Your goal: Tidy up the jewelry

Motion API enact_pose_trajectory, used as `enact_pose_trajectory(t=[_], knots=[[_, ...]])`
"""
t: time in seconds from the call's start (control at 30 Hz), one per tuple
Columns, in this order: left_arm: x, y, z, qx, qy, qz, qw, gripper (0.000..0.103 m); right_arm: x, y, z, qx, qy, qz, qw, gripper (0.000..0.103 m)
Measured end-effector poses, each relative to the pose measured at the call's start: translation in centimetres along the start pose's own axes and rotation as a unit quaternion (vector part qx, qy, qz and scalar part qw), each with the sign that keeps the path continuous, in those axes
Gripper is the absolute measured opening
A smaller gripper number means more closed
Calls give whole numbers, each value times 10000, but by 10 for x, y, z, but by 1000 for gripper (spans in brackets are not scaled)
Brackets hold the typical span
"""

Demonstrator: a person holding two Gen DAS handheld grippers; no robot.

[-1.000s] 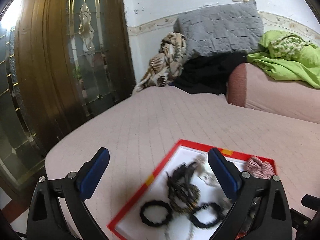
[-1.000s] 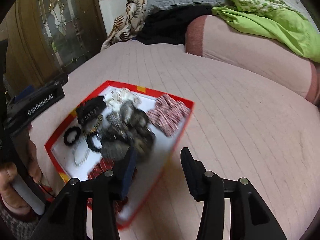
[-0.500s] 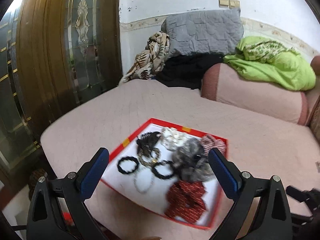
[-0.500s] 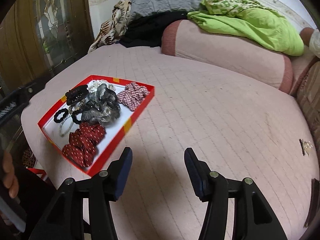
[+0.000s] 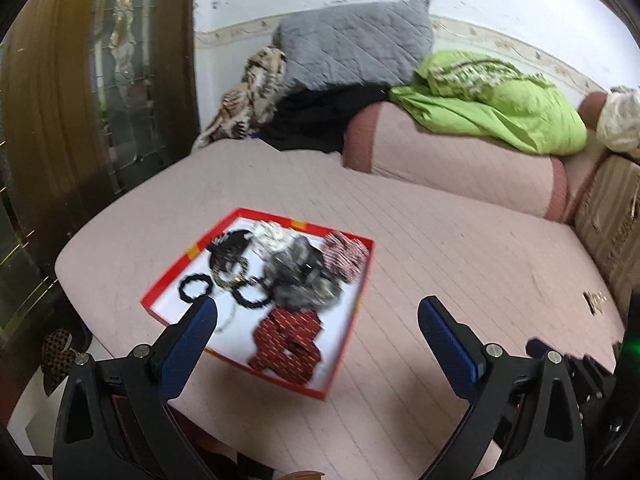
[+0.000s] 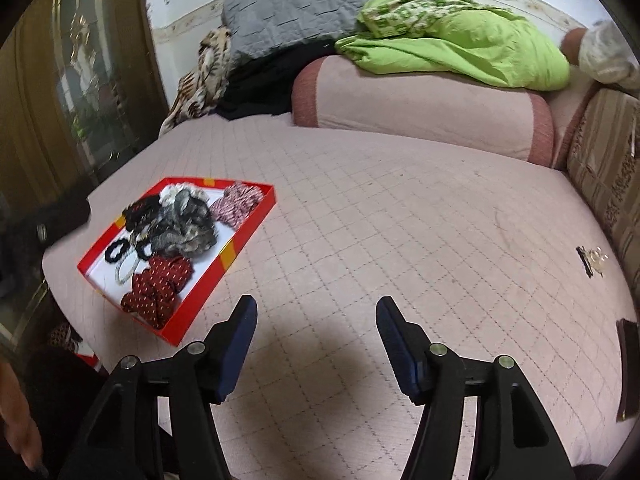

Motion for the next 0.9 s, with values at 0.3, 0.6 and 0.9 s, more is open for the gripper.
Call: enact_pose_trajectory(t=[0.3, 0.6, 0.9], knots=[[-1, -9, -7, 44, 148, 118, 9998, 100, -2, -31, -8, 284, -66, -328, 9990, 68], [-16, -23, -12, 124, 89, 199, 9997, 100, -13, -46, -12, 466, -147, -364, 9981, 69], [-7, -44, -34, 434, 412, 98, 9982, 100, -15, -62, -18, 642, -74, -624, 9960, 69]])
Point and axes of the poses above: each gripper's, at about its wrist camera, not at the fingertips, and x roughly the way its jaws point, y to its left, z to its top, the point moved 7 cm from there along x, roughly the way its jaws point, and after that the axes turned 4 degrees about -x, right-handed, at the moved point
